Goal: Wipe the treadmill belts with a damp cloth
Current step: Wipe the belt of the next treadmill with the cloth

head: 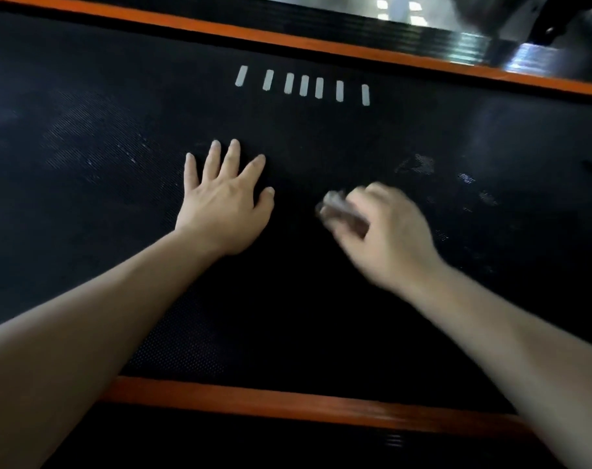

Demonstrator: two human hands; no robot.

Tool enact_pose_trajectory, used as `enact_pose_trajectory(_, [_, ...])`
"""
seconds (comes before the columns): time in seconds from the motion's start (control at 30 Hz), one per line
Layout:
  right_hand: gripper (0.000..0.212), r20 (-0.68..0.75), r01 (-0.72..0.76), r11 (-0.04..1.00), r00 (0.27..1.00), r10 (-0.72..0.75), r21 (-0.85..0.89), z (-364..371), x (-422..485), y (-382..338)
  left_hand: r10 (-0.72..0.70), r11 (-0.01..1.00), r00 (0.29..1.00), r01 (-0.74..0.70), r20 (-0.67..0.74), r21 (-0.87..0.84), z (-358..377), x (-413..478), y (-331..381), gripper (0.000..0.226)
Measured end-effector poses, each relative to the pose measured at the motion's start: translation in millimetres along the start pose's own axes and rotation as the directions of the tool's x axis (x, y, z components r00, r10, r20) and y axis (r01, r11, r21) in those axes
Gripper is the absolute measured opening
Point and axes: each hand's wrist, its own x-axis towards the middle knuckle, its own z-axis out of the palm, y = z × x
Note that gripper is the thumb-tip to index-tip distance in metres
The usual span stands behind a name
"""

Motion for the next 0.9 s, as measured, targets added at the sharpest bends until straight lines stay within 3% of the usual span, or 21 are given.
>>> enact_pose_trajectory(0.07, [0.035,0.084,0.120,0.991,0.989,-0.124,0.056,-2,-24,-8,-0.005,1.000,1.000,0.005,-0.007,-0.002,-1,-1,1,0.063])
enact_pose_trajectory(0.13, [0.038,0.058,0.132,0.991,0.990,-0.132,0.006,-7,-16,10,-0.005,1.000,1.000,0.005,-0.015,-0.010,-1,-3,1,0.063])
enact_pose_trajectory(0.27, [0.031,-0.066,-0.173,0.976,0.984,0.165,-0.134,-12,11,36,-0.004,0.999,1.000,0.003,-0.015,-0.032,-2,-3,2,0.062])
enact_pose_trajectory(0.3, [0.031,-0.074,-0.164,0.976,0.985,0.155,-0.142,-11,3,28,-0.005,0.999,1.000,0.005,-0.017,-0.032,-3,-2,2,0.062])
enact_pose_trajectory(0.4, [0.036,0.071,0.067,0.998,0.995,-0.066,-0.012,-13,-45,-6,-0.013,1.000,1.000,0.013,-0.017,-0.024,-3,-2,4,0.062])
enact_pose_trajectory(0.5, [0.036,0.092,0.129,0.992,0.988,-0.127,-0.010,-20,-41,17,-0.023,0.999,0.999,0.021,-0.038,-0.049,-4,-3,9,0.058])
enact_pose_trajectory(0.67, [0.036,-0.089,-0.173,0.977,0.983,0.162,-0.127,-19,-1,59,0.062,0.991,0.998,-0.063,-0.020,-0.114,0,-8,33,0.052])
enact_pose_trajectory(0.8, [0.045,0.018,0.005,1.000,1.000,-0.005,-0.019,-25,-52,19,0.125,0.985,0.992,-0.124,0.002,-0.123,5,-1,58,0.052])
enact_pose_trajectory(0.9, [0.046,0.017,0.043,0.994,0.999,-0.042,-0.099,-28,-40,42,0.121,0.988,0.991,-0.115,0.054,-0.106,8,7,78,0.054])
